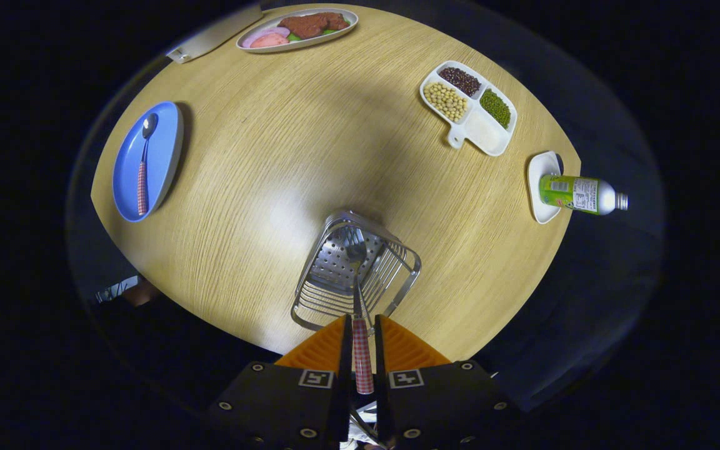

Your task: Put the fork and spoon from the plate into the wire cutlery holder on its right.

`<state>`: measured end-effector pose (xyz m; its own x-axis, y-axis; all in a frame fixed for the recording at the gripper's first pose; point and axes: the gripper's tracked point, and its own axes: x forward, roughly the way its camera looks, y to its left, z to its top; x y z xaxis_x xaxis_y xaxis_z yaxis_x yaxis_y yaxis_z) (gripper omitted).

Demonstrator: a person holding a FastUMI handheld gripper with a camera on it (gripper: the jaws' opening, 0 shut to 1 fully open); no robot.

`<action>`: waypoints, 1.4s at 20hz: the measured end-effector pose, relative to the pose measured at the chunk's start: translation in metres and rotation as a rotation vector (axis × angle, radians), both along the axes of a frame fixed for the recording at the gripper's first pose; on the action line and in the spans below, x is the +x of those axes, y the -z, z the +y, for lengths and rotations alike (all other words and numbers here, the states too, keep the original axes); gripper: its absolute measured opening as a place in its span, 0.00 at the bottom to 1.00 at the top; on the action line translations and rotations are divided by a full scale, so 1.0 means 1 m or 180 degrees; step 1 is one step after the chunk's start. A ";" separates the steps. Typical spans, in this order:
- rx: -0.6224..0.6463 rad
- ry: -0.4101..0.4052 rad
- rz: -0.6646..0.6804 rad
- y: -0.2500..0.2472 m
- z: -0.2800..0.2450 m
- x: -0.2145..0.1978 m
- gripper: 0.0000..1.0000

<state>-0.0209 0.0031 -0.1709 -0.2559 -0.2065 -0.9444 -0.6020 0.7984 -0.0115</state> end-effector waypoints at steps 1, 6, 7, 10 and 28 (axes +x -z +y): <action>0.0036 0.0022 -0.0055 -0.001 0.002 0.002 0.20; 0.0330 0.0097 -0.0428 -0.015 0.026 0.012 0.21; 0.0384 0.0074 -0.0545 -0.019 0.029 0.015 0.24; 0.0631 0.0175 -0.1057 -0.022 0.050 0.035 0.45; 0.1612 -0.0528 -0.0995 0.004 0.283 -0.061 0.87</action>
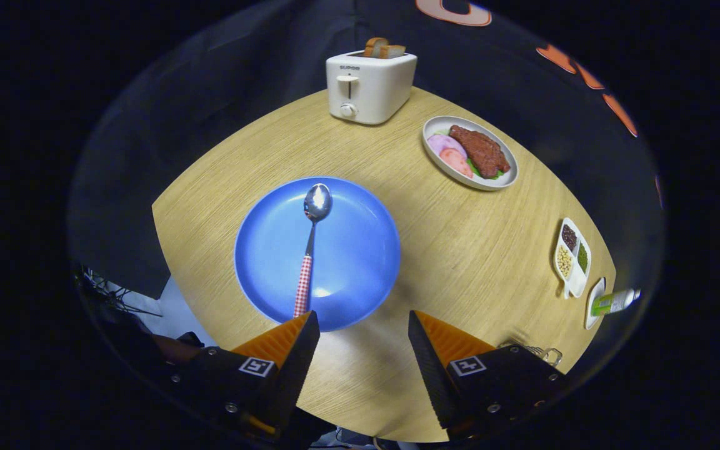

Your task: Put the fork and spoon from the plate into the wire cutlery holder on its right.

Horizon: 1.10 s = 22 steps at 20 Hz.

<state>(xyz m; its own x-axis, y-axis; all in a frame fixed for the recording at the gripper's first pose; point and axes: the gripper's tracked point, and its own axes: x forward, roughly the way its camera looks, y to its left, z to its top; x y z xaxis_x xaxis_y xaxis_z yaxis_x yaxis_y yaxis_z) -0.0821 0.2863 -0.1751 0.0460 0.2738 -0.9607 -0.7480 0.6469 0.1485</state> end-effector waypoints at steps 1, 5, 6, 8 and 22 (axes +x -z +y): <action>-0.0028 -0.0040 0.0009 0.005 0.005 -0.003 0.87; -0.0126 -0.0117 0.0084 0.025 0.025 -0.016 0.87; -0.0155 -0.0134 0.0107 0.032 0.030 -0.018 0.86; -0.0231 -0.0170 0.0152 0.043 0.036 -0.024 0.87; -0.0317 -0.0097 0.0423 0.060 0.054 -0.038 0.16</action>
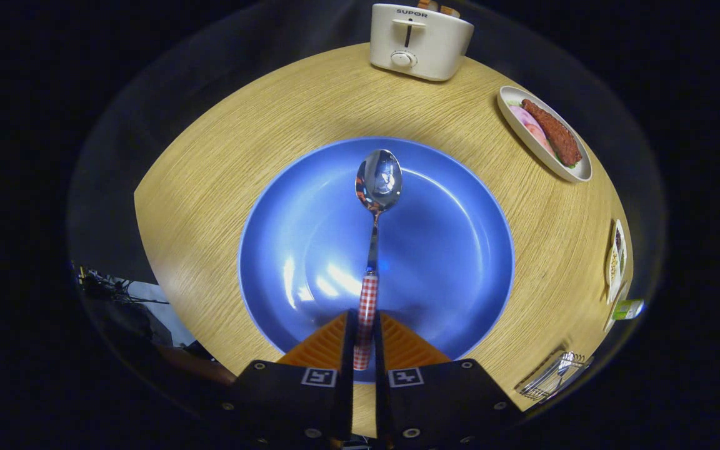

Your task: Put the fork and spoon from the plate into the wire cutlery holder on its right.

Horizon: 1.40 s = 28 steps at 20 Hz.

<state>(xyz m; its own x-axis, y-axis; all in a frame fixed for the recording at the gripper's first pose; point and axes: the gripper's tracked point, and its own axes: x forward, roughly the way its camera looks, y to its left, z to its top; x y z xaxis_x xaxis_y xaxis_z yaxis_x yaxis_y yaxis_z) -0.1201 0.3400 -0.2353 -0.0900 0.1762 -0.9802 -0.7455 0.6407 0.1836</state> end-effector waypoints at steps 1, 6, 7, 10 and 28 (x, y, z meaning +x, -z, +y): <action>0.0022 0.0031 0.0025 0.000 0.000 0.001 0.12; 0.0102 0.0158 -0.0095 -0.017 -0.002 0.013 0.09; 0.0109 0.0160 -0.0128 -0.023 -0.007 0.014 0.09; 0.0075 0.0168 -0.0249 -0.043 -0.028 0.018 0.09; -0.0806 0.1142 -0.0655 -0.114 -0.286 0.035 0.09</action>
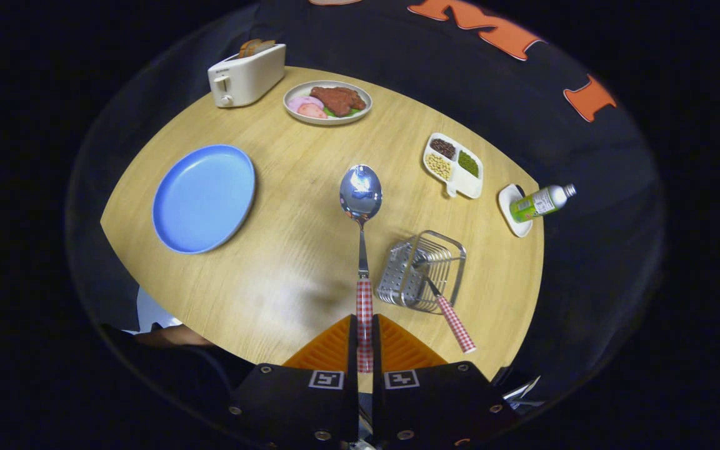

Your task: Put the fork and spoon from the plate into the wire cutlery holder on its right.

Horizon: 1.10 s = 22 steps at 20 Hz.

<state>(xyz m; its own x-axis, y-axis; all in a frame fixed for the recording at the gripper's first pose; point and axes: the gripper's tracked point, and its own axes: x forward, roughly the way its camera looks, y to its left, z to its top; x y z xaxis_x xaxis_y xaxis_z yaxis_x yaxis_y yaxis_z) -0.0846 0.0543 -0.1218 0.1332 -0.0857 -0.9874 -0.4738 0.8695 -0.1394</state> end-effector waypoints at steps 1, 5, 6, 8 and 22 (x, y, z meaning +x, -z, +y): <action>-0.0079 0.0017 0.0047 0.001 -0.012 -0.002 0.09; -0.0390 -0.0012 0.0262 0.001 -0.048 -0.003 0.09; -0.0443 -0.0031 0.0281 -0.003 -0.053 -0.001 0.09; -0.0469 -0.0039 0.0338 -0.008 -0.059 0.003 0.09; -0.1139 -0.0788 0.0999 -0.007 -0.088 0.021 0.09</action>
